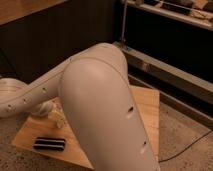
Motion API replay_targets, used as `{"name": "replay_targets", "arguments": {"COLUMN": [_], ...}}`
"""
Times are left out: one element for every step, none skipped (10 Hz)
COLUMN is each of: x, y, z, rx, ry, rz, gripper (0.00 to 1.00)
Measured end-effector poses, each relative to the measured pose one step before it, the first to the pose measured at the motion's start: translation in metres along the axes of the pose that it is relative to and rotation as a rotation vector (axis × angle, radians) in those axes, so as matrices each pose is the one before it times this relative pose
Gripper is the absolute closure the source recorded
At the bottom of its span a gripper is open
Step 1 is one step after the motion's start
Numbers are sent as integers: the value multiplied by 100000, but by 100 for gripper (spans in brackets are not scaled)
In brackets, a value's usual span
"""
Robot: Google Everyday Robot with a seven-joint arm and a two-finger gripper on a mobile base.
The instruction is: Stand the bottle upright
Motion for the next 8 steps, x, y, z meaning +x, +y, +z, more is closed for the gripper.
{"name": "replay_targets", "arguments": {"x": [40,237,265,250,481,698,1024,901], "y": [-21,-29,-47,-80,-226,-357,-365,-272], "z": [-15,37,-63,-102,-369,-405,-230,-72], "rx": [-169,-386,-101,4,290,443,321,145], "ry": [-34,-97,-457,-1083,-2702,-3355,-3009,-1933], "rz": [22,540,838,1217,3405,4300,4614,3451], "gripper": [20,20,20,20,20,20,20,20]}}
